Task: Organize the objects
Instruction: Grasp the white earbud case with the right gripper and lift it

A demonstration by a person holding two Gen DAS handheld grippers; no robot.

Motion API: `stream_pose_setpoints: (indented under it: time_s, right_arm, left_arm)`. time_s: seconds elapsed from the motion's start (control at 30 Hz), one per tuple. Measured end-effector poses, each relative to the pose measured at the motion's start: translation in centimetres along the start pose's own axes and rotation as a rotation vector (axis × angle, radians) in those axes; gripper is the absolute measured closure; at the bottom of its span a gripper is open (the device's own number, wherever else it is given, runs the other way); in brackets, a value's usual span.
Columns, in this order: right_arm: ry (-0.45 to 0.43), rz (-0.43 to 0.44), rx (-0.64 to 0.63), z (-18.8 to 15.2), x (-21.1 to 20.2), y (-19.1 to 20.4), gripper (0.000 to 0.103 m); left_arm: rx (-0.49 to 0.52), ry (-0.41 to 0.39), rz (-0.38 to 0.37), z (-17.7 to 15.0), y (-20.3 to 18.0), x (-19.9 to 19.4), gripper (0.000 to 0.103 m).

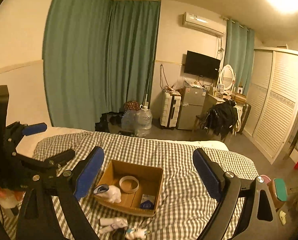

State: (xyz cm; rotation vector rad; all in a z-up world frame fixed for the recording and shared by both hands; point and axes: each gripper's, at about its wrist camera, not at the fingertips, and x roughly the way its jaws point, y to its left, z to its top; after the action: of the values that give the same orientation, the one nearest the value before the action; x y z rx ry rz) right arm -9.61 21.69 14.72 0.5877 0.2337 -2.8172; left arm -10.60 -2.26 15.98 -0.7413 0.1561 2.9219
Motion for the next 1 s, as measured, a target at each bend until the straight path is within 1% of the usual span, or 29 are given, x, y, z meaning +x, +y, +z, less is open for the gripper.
stream_pose_setpoints:
  time_s: [0.1,0.17,0.23,0.33,0.4,0.47,0.57,0.63,0.67,0.7,0.77,0.8,0.9,0.93,1.0]
  right_arm:
    - [-0.012,0.001,-0.013,-1.0,-2.2,0.8,0.012]
    - [-0.018,-0.005,-0.027,-2.6,-3.6,1.6,0.012]
    - [-0.013,-0.018,-0.034,-4.7,-4.4,2.4,0.012]
    - [0.019,-0.019,-0.034,-8.4,-4.2,3.5,0.012]
    - [0.053,-0.009,-0.027,-11.3,-3.4,4.2,0.012]
    - [0.086,-0.002,-0.013,-14.1,-2.2,4.7,0.012]
    - [0.167,0.000,0.013,-19.0,0.1,5.2,0.012]
    - [0.266,0.018,0.020,-22.9,2.6,5.7,0.012]
    - [0.313,0.029,0.024,-24.3,3.7,6.0,0.014]
    - [0.374,0.059,0.025,-26.2,5.0,6.6,0.017]
    - [0.448,0.103,0.015,-28.4,6.9,7.6,0.030]
    - [0.489,0.111,0.002,-29.4,7.8,8.2,0.032]
    - [0.558,0.137,-0.044,-31.8,9.2,9.6,0.036]
    - [0.573,0.143,-0.059,-32.0,9.6,9.9,0.040]
    - [0.608,0.156,-0.069,-32.6,10.3,10.2,0.042]
  left_arm:
    - [-0.003,-0.011,0.002,-2.3,0.3,-2.3,0.001]
    - [-0.008,-0.022,0.013,-4.2,0.5,-3.4,0.001]
    - [-0.019,-0.016,0.044,-6.6,0.6,-3.7,0.001]
    - [-0.052,0.007,0.066,-10.9,0.8,-3.5,0.001]
    - [-0.085,0.040,0.072,-14.1,0.8,-2.9,0.001]
    - [-0.120,0.072,0.101,-17.3,0.7,-1.8,0.001]
    - [-0.121,0.144,0.121,-21.3,0.1,0.6,0.001]
    - [-0.126,0.219,0.107,-23.5,-0.2,2.5,0.001]
    - [-0.130,0.246,0.100,-24.3,-0.4,3.3,0.001]
    - [-0.131,0.267,0.098,-25.1,-0.7,3.9,0.001]
    - [-0.121,0.283,0.092,-26.2,-1.0,4.4,0.001]
    - [-0.109,0.294,0.093,-26.7,-1.3,4.6,0.001]
    - [-0.091,0.333,0.096,-28.1,-1.6,5.4,0.001]
    - [-0.094,0.351,0.094,-28.5,-1.5,5.8,0.001]
    - [-0.108,0.376,0.093,-29.0,-1.2,6.2,0.001]
